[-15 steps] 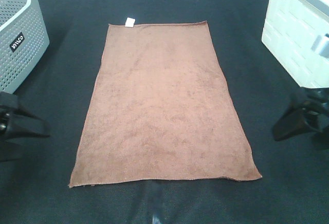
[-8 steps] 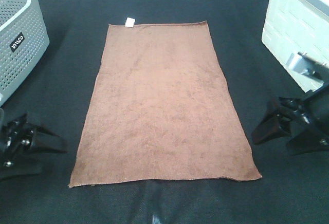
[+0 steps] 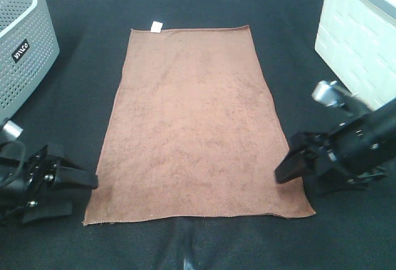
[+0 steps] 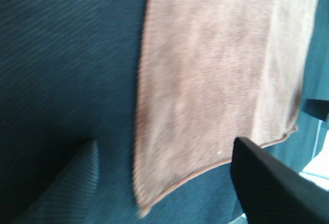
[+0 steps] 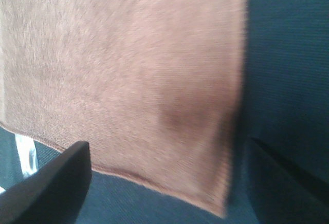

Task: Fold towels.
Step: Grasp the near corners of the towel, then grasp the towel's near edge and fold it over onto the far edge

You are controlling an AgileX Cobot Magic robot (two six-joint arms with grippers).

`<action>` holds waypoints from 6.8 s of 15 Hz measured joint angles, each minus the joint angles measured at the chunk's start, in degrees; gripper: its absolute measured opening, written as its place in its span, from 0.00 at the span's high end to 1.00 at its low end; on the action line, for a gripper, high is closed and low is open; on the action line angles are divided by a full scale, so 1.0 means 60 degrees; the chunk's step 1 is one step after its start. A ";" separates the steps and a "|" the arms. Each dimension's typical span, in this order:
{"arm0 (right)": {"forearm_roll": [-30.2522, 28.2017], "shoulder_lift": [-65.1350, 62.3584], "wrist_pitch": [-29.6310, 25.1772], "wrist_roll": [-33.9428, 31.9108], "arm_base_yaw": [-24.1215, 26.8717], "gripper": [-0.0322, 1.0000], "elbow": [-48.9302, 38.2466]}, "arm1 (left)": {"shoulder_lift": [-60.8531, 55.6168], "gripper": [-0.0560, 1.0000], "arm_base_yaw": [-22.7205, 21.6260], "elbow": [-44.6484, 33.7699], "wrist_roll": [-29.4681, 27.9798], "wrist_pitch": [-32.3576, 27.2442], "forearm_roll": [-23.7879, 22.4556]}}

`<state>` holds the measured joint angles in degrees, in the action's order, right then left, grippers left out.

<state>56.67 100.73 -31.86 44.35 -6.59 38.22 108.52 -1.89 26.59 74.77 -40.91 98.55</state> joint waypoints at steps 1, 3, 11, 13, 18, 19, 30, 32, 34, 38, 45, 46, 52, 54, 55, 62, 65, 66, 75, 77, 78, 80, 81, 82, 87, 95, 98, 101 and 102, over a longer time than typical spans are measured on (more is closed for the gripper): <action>0.0201 0.0229 0.0210 0.0038 -0.0325 0.24 0.0000 | 0.0201 0.29 0.0315 0.0258 0.0048 -0.0105 0.0048; 0.0611 0.0458 0.0353 0.0038 -0.0516 0.27 0.0010 | 0.0535 0.29 0.0955 0.0745 0.0076 -0.0162 0.0134; 0.0945 0.0850 0.0869 0.0057 -0.0516 0.97 0.0067 | 0.0936 0.94 0.1394 0.1127 -0.0048 0.0544 -0.0210; 0.0945 0.0821 0.0850 0.0048 -0.0516 0.97 0.0067 | 0.0936 0.95 0.1394 0.1155 -0.0038 0.0544 -0.0439; 0.0563 -0.0124 0.0573 -0.0497 -0.0516 0.97 0.0048 | 0.0420 0.95 0.1308 0.1146 -0.0602 0.0707 -0.1413; 0.0344 -0.0306 0.0382 -0.0697 -0.0516 0.97 0.0048 | 0.0143 0.95 0.1213 0.1136 -0.0888 0.0707 -0.1757; -0.0554 -0.2712 -0.0812 -0.1786 -0.0516 0.97 -0.2053 | -0.3161 0.95 0.0936 -0.1146 -0.2636 0.0372 -0.4030; -0.0573 -0.3123 -0.1136 -0.1833 -0.0516 0.97 -0.2368 | -0.3619 0.95 0.0936 -0.1413 -0.2941 0.0115 -0.4183; -0.0573 -0.3371 -0.1289 -0.1967 -0.0516 0.97 -0.2406 | -0.3829 0.95 0.0936 -0.1528 -0.3018 0.0076 -0.4240; -0.0869 -0.3371 -0.1385 -0.2082 -0.0516 0.97 -0.1442 | -0.3858 0.95 0.0936 -0.0917 -0.3218 0.0067 -0.3973; -0.1633 -0.1203 -0.1929 -0.3027 -0.0516 0.97 0.3314 | -0.2511 0.95 0.0936 0.2464 -0.4565 0.0162 -0.4861; -0.1757 -0.0697 -0.2091 -0.3218 -0.0516 0.97 0.4087 | -0.2254 0.95 0.0936 0.3104 -0.5004 0.0353 -0.5223; -0.3123 0.2378 -0.3199 -0.4545 -0.0516 0.97 0.9234 | -0.0888 0.95 0.0936 0.6579 -0.6073 0.1251 -0.6073; -0.3419 0.3247 -0.3457 -0.4784 -0.0497 0.97 1.0762 | -0.0458 0.95 0.0936 0.7391 -0.6083 0.1814 -0.6073; -0.3419 0.3247 -0.3457 -0.4784 -0.0497 0.97 1.0762 | -0.0458 0.95 0.0936 0.7391 -0.6083 0.1814 -0.6073; -0.3791 0.6312 -0.2855 -0.4784 -0.0201 0.97 1.4706 | 0.2645 0.95 0.0936 1.1144 -0.6045 0.2483 -0.6092; -0.3791 0.7267 -0.1939 -0.4679 -0.0201 0.97 1.5565 | 0.3944 0.95 0.0936 1.2557 -0.6045 0.2855 -0.6035; -0.3724 0.7668 -0.1585 -0.4440 -0.0201 0.97 1.5842 | 0.4402 0.95 0.0936 1.2987 -0.6045 0.2941 -0.5959; -0.3524 0.8547 -0.0668 -0.4202 -0.0201 0.49 1.5938 | 0.6026 0.51 0.1213 1.4381 -0.6045 0.3342 -0.5835; -0.3629 0.8422 -0.1060 -0.4202 -0.0201 0.32 1.5938 | 0.5911 0.29 0.1213 1.4381 -0.6045 0.3113 -0.5987; -0.3858 0.8146 -0.1566 -0.4202 -0.0201 0.29 1.5938 | 0.5682 0.24 0.1136 1.4381 -0.6054 0.2445 -0.6178; -0.3982 0.7678 -0.2492 -0.4269 -0.0181 0.28 1.5947 | 0.5309 0.23 0.0945 1.4381 -0.6092 0.1270 -0.6589; -0.4049 0.7496 -0.3027 -0.4479 -0.0181 0.28 1.5957 | 0.5204 0.23 0.0821 1.4381 -0.6274 0.0831 -0.6627; -0.4087 0.7363 -0.3591 -0.4775 -0.0181 0.28 1.5966 | 0.5185 0.23 0.0688 1.4381 -0.6665 0.0267 -0.6685; -0.4354 0.7009 -0.6150 -0.5615 -0.0181 0.28 1.5966 | 0.5080 0.23 0.0563 1.4257 -0.8776 -0.2158 -0.8098; -0.5357 0.5644 -0.6121 -0.6446 -0.0181 0.28 1.3178 | 0.2196 0.23 0.0602 0.8251 -0.8862 0.0602 -0.8671; -0.5157 0.5166 -0.5357 -0.6360 -0.0181 0.28 1.1851 | 0.2129 0.23 0.0611 0.8222 -0.8862 0.0611 -0.8699; -0.4603 0.5128 -0.4230 -0.5691 -0.0181 0.28 1.0695 | 0.2091 0.23 0.0611 0.8222 -0.8862 0.0945 -0.8680; -0.4507 0.5128 -0.4087 -0.5577 -0.0181 0.28 1.0647 | 0.2101 0.23 0.0611 0.8222 -0.8862 0.1098 -0.8633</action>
<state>29.62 131.49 -56.38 10.89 -7.68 102.10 121.12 1.78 75.92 21.60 -34.32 46.75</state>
